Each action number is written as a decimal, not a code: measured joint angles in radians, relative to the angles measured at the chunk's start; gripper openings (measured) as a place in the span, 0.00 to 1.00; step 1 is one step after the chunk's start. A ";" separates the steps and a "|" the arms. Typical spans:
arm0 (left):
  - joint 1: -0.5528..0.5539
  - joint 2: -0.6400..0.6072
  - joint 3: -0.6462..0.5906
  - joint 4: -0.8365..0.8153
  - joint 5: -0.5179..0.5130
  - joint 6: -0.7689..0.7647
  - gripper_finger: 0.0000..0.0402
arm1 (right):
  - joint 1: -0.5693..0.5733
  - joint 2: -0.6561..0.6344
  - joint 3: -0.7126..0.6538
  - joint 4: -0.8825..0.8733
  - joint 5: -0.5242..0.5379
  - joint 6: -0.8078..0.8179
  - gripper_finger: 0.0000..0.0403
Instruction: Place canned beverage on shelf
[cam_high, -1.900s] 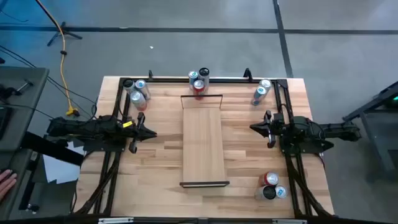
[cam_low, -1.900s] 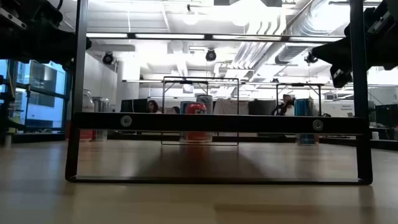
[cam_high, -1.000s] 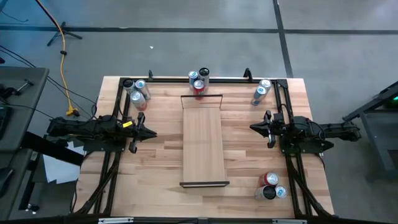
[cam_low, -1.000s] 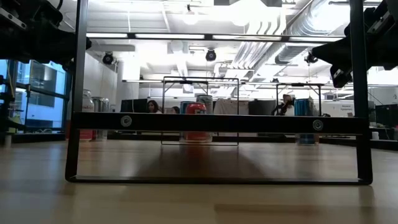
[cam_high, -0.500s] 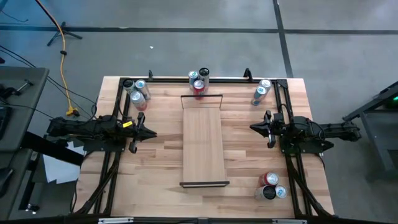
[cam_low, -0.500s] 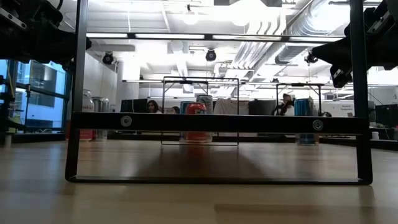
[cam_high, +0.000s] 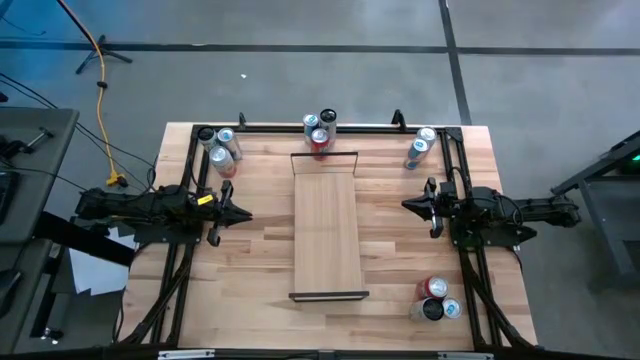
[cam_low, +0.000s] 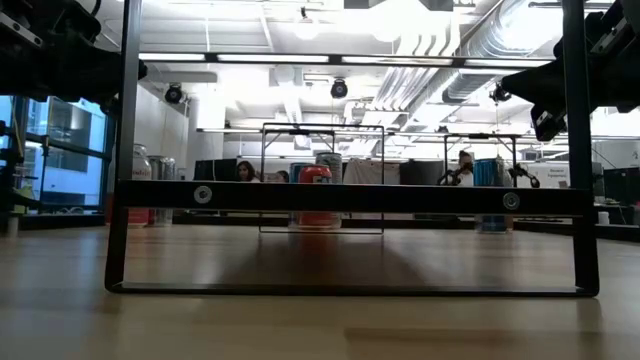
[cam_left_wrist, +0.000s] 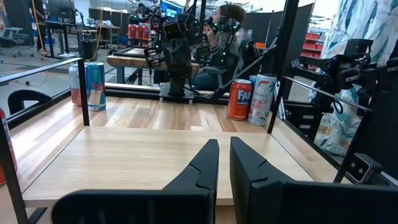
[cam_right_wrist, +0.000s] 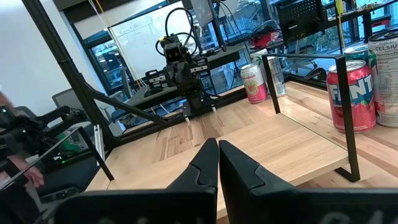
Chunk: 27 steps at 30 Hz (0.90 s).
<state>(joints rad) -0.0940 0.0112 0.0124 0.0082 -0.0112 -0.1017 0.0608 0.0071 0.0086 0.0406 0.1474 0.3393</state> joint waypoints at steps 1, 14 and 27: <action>0.000 0.000 0.000 0.000 0.000 0.000 0.01 | 0.000 0.000 0.000 0.000 0.000 0.000 0.00; 0.000 0.000 0.000 0.000 0.000 0.000 0.01 | 0.000 0.000 0.000 0.000 0.000 0.000 0.00; 0.000 0.000 0.000 0.013 0.000 0.000 0.01 | 0.000 0.000 0.000 0.000 0.000 0.000 0.00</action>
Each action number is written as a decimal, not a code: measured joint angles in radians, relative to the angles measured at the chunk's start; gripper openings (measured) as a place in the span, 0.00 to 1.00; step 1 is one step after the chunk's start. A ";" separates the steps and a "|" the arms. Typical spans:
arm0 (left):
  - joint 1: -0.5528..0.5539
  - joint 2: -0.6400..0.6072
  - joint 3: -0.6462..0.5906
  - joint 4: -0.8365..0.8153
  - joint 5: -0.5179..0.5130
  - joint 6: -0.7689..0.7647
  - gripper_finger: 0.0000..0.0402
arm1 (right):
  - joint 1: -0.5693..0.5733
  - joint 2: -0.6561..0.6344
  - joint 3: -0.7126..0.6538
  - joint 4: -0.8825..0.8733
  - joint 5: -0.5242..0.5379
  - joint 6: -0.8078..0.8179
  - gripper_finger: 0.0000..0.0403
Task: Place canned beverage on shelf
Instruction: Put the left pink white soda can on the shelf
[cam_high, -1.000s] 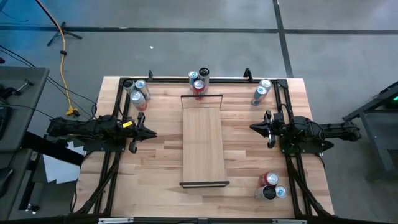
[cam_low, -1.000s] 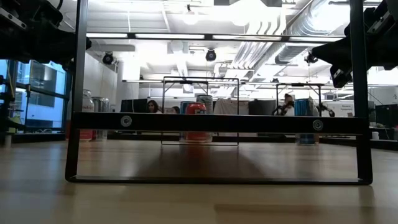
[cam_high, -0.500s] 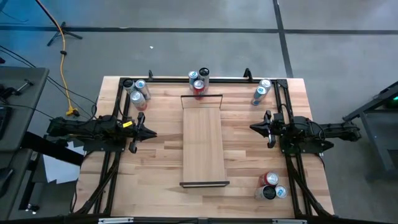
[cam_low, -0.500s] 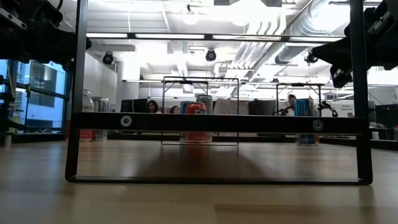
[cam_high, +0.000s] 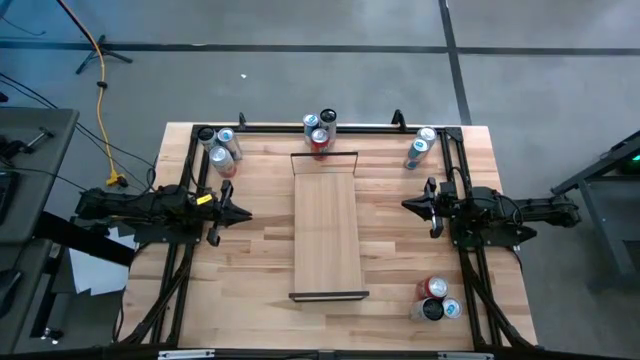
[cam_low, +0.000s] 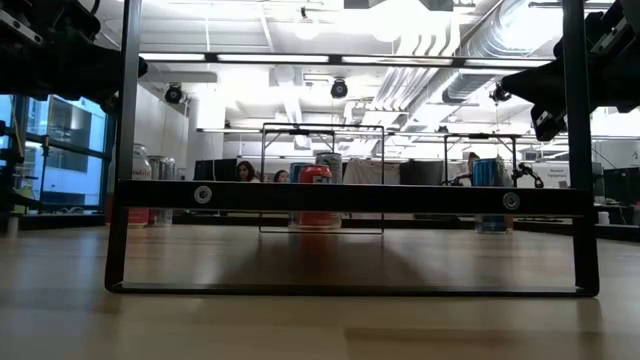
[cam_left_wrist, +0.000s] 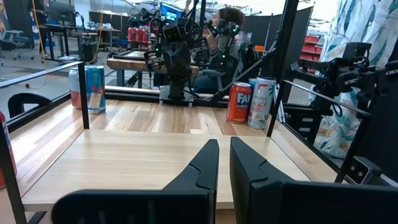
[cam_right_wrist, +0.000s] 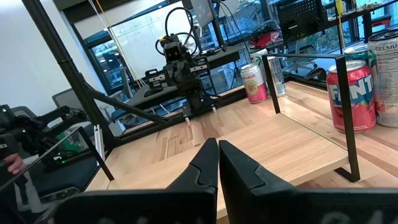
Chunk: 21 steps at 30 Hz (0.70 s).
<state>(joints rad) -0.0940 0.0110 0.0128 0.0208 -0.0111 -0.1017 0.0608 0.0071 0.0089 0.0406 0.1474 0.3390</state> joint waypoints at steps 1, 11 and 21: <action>0.000 0.000 0.000 0.000 0.000 0.000 0.01 | 0.000 0.000 0.000 0.000 0.000 0.000 0.00; 0.000 0.016 0.000 0.271 -0.061 -0.323 0.01 | 0.000 0.000 0.000 0.000 0.000 0.000 0.00; 0.078 0.302 0.391 0.056 -0.323 -0.313 0.17 | 0.000 0.000 0.000 0.000 0.000 0.000 0.00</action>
<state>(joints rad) -0.0159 0.3127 0.4042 0.0772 -0.3339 -0.4144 0.0606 0.0073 0.0088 0.0405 0.1476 0.3390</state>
